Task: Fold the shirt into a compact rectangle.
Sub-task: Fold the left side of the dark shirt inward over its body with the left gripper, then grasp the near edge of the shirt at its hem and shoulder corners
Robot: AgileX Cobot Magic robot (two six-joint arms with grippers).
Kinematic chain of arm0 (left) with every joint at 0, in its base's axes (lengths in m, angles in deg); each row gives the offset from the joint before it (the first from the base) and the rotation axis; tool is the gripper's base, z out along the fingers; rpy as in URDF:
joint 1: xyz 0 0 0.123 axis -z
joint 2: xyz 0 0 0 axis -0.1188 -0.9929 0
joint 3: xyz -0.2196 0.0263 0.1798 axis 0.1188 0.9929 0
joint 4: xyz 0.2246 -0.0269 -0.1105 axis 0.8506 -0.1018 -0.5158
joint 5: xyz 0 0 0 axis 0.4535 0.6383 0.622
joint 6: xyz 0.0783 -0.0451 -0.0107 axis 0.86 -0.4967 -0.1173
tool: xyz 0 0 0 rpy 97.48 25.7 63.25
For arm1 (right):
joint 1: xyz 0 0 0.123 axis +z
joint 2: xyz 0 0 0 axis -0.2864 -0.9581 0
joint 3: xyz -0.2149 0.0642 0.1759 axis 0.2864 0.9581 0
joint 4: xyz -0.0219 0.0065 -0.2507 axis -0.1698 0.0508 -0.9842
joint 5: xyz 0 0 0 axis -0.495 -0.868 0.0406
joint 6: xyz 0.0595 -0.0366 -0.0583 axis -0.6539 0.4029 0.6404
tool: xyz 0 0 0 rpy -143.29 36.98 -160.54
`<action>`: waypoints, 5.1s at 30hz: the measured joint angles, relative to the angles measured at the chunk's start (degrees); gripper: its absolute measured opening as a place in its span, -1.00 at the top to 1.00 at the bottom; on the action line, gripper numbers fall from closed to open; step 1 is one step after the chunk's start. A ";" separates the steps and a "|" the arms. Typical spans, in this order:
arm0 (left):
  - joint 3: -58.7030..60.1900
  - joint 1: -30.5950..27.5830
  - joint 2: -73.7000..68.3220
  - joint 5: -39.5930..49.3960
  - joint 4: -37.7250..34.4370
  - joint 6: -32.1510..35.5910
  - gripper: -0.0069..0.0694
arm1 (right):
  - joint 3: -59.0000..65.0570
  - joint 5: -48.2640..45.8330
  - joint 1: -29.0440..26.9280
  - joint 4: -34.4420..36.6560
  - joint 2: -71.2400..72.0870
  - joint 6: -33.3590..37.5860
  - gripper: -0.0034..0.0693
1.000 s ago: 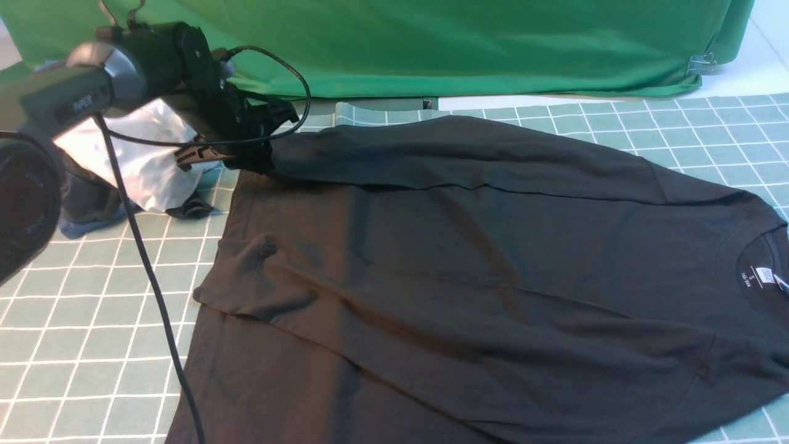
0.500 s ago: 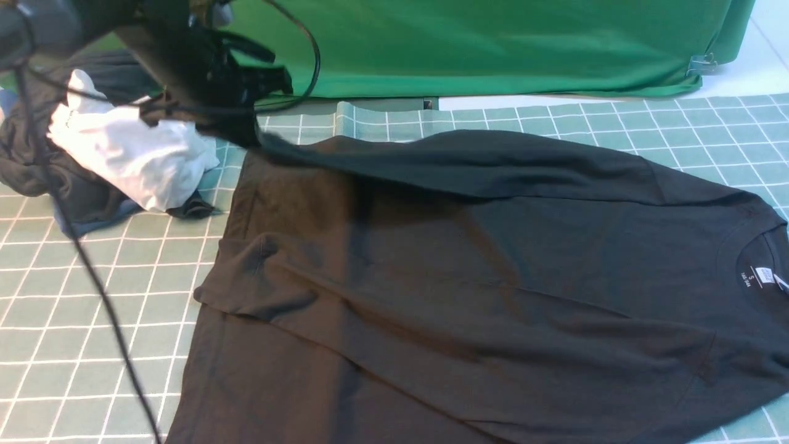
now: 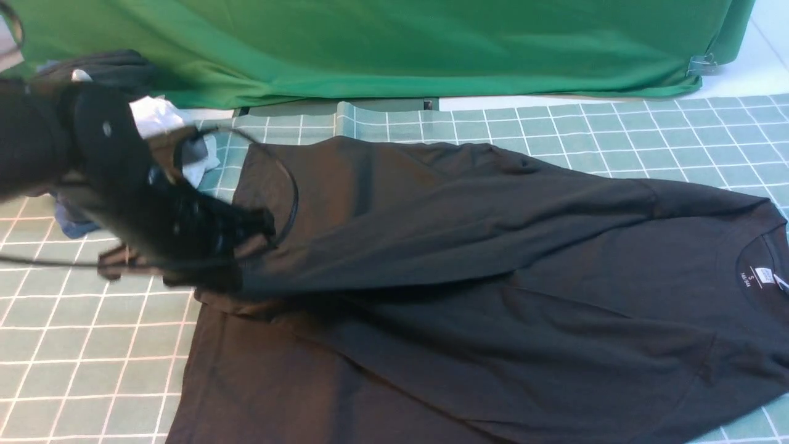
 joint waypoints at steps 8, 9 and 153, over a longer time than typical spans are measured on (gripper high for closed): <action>2.96 0.57 0.07 -0.44 -0.43 0.88 0.67 | 0.00 0.00 0.00 0.79 0.00 -0.07 0.85; 2.96 0.57 0.07 -0.15 -0.34 2.10 0.54 | 0.00 -0.27 0.00 0.79 0.00 -0.11 0.85; 26.19 1.71 7.80 7.22 0.83 19.84 0.14 | -1.74 -5.56 24.59 5.63 -18.78 16.52 0.64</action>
